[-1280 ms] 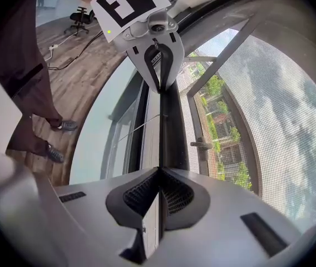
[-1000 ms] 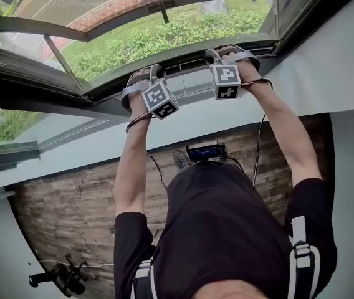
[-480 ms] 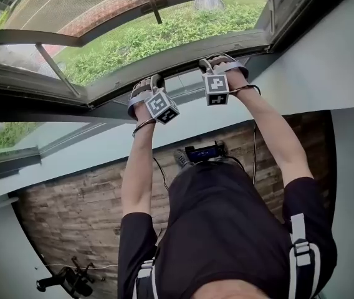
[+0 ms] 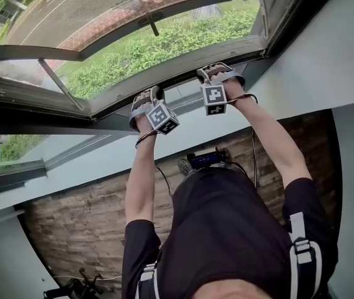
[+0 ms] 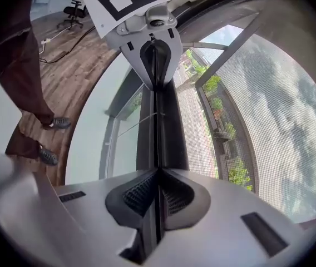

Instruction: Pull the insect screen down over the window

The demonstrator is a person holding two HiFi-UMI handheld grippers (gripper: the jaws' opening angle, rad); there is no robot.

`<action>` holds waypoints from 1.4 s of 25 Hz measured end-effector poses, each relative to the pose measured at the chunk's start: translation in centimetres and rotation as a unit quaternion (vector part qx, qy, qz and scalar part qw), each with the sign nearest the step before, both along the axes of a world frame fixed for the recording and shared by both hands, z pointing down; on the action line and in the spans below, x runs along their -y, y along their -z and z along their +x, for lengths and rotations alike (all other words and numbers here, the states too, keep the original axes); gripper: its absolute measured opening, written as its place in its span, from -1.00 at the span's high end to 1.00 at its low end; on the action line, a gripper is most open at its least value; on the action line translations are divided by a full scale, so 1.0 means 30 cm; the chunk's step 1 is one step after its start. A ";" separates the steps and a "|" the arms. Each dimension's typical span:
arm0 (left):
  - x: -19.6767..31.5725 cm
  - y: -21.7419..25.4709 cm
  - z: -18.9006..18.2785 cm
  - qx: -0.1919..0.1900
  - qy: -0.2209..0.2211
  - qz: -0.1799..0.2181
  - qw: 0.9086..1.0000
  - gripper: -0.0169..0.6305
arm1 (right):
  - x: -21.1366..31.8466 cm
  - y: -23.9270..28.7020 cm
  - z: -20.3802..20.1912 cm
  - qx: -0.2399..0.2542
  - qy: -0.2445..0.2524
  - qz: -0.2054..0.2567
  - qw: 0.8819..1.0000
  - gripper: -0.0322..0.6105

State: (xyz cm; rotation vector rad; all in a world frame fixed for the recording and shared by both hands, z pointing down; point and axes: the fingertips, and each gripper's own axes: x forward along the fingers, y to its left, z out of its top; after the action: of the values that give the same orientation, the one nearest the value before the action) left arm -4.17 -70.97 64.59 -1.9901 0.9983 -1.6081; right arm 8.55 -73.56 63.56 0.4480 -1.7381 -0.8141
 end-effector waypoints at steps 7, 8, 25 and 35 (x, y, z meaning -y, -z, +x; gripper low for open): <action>-0.005 0.021 -0.008 0.004 0.001 0.007 1.000 0.87 | 0.005 -0.009 0.002 -0.047 0.024 0.029 0.998 0.83; -0.005 0.025 -0.012 0.001 0.003 0.010 1.000 0.86 | 0.004 -0.007 0.003 -0.050 0.026 0.035 0.998 0.83; -0.790 0.152 -0.193 -0.538 0.354 0.074 0.761 0.82 | -0.512 -0.182 0.210 0.340 -0.119 -0.231 0.904 0.82; -1.086 0.268 -0.266 -0.605 0.343 0.128 0.707 0.82 | -0.864 -0.265 0.305 0.395 -0.220 -0.292 0.843 0.83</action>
State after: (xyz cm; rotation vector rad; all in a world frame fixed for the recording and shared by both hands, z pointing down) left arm -12.13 -38.37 56.54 -2.5072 2.4558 0.0095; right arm 17.70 -47.64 71.50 0.7834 -2.3718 0.3181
